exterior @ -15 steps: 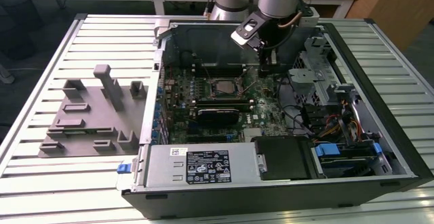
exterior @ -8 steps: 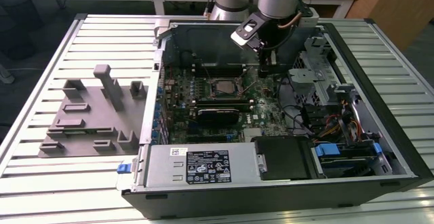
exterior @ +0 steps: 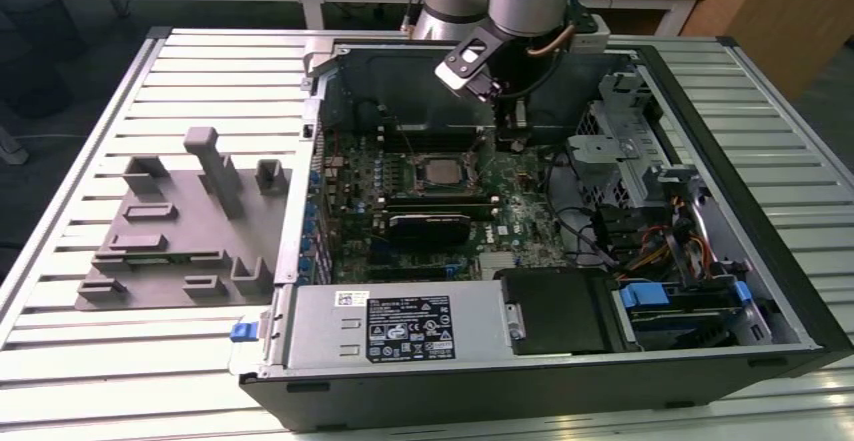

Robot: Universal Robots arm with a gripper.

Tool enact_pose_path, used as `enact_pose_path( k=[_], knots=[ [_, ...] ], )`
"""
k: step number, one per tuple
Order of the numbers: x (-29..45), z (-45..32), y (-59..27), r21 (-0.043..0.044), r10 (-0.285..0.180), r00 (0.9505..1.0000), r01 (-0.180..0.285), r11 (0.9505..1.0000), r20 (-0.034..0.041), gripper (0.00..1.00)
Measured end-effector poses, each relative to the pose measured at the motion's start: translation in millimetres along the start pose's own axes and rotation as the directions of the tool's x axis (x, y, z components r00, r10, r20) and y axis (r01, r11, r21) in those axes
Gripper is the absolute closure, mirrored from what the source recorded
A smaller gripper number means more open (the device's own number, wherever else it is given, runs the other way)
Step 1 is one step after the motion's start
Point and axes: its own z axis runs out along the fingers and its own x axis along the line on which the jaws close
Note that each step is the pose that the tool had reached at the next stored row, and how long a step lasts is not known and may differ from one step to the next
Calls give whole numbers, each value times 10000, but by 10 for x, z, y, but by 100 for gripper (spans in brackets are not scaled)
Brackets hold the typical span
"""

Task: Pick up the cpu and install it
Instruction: 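Close the cpu cover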

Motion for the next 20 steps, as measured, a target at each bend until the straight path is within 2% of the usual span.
enact_pose_path(
  k=[7, 10, 18, 19, 20],
  knots=[
    [-3, -10, -204, -13, 6, 10000, -6, 10000, -21, 89],
    [-4, -12, -267, -14, 8, 10000, -8, 10000, -29, 89],
    [-4, -13, -287, -12, 8, 10000, -8, 10000, -32, 89],
    [-5, -11, -288, 43, 7, 10000, -7, 10000, -33, 89],
    [-5, -7, -287, 200, 4, 10000, -4, 9998, -29, 89]
  ],
)
